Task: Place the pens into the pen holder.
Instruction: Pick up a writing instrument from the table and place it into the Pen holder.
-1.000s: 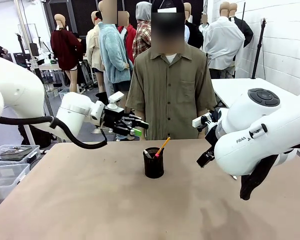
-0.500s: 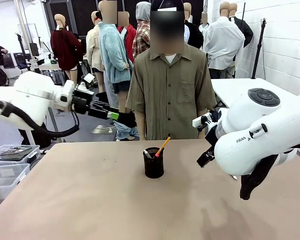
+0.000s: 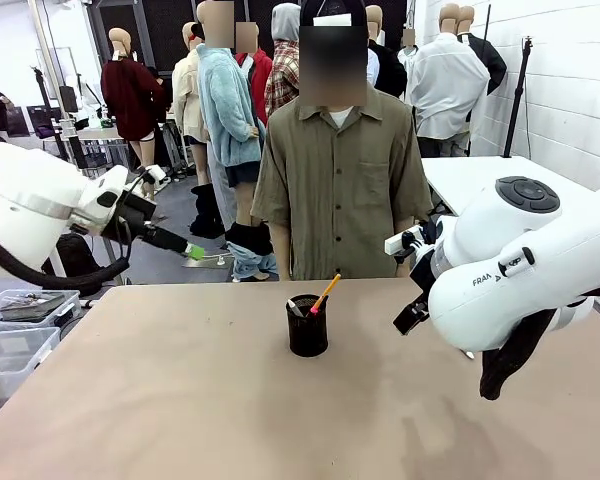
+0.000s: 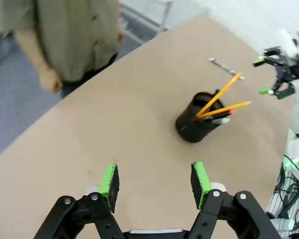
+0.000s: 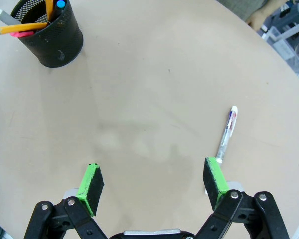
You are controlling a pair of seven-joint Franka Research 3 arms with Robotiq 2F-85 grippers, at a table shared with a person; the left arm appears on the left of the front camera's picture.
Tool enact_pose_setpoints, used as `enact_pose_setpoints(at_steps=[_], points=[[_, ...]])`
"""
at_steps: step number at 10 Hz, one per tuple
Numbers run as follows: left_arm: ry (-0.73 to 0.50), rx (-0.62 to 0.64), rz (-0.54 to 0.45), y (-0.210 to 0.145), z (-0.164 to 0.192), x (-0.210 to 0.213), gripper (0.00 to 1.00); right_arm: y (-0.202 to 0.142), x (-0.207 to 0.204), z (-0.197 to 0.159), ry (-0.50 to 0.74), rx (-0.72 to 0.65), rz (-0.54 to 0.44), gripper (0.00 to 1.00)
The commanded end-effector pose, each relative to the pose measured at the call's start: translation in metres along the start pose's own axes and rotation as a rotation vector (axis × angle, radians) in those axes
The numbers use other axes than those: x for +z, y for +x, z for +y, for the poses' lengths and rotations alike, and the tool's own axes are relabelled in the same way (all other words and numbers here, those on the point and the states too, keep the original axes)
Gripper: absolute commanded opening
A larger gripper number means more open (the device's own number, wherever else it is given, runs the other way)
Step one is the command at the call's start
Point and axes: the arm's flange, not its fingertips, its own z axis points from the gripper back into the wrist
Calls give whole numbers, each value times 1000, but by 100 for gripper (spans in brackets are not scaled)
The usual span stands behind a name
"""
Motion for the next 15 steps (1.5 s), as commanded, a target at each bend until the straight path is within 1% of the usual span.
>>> enact_pose_setpoints(at_steps=[1, 2, 3, 4, 9, 10, 11, 12, 13, 15], points=[[77, 115, 59, -11, -9, 13, 76, -1, 0, 1, 1, 0, 1, 100], [113, 124, 64, -17, -10, 15, 76, -1, 0, 1, 1, 0, 1, 100], [130, 114, 39, -19, -10, 13, 76, -1, 0, 1, 1, 0, 1, 100], [89, 100, 43, -19, 2, 8, 76, -1, 0, 1, 1, 0, 1, 100], [89, 100, 43, -19, 2, 8, 76, 0, 0, 0, 0, 0, 0, 100], [89, 100, 43, -19, 2, 8, 76, 0, 18, -11, -126, -56, 76, 100], [89, 100, 43, -19, 2, 8, 76, 8, 23, -35, -149, -151, 138, 100], [89, 100, 43, -19, 2, 8, 76, 16, 20, -55, -128, -213, 188, 100], [89, 100, 43, -19, 2, 8, 76, 23, 13, -72, -153, -247, 245, 100], [89, 100, 43, -19, 2, 8, 76, 34, -13, -99, -110, -293, 351, 100]])
